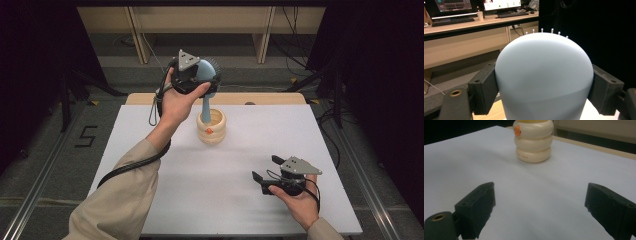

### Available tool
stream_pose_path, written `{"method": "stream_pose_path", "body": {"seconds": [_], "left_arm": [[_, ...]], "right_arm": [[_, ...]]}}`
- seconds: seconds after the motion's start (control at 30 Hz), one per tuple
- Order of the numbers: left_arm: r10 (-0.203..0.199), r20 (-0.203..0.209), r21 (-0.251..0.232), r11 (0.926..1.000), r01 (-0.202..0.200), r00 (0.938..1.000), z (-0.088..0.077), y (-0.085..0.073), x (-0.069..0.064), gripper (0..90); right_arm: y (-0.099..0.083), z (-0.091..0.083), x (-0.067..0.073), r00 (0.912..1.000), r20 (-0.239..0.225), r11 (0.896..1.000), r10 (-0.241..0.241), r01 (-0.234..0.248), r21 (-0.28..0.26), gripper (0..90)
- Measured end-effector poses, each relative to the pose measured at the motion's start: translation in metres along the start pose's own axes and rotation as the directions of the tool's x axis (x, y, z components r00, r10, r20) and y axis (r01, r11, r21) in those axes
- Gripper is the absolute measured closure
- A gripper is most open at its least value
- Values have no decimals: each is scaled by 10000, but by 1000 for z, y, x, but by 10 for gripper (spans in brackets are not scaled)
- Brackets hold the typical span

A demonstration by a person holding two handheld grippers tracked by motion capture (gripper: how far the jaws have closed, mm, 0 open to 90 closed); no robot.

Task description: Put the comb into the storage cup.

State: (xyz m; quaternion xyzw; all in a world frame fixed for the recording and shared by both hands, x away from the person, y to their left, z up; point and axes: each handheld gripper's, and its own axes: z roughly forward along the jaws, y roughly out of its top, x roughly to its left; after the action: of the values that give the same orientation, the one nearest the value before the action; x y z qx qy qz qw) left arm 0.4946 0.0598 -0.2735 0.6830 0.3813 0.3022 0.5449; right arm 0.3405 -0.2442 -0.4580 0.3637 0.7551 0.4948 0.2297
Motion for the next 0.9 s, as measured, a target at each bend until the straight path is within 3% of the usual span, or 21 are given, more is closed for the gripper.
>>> {"method": "stream_pose_path", "body": {"seconds": [0.9], "left_arm": [[6,-140,26,10000,-5,9999,15,-6,9,202]], "right_arm": [[-1,0,-1,10000,7,10000,34,-34,-15,106]]}}
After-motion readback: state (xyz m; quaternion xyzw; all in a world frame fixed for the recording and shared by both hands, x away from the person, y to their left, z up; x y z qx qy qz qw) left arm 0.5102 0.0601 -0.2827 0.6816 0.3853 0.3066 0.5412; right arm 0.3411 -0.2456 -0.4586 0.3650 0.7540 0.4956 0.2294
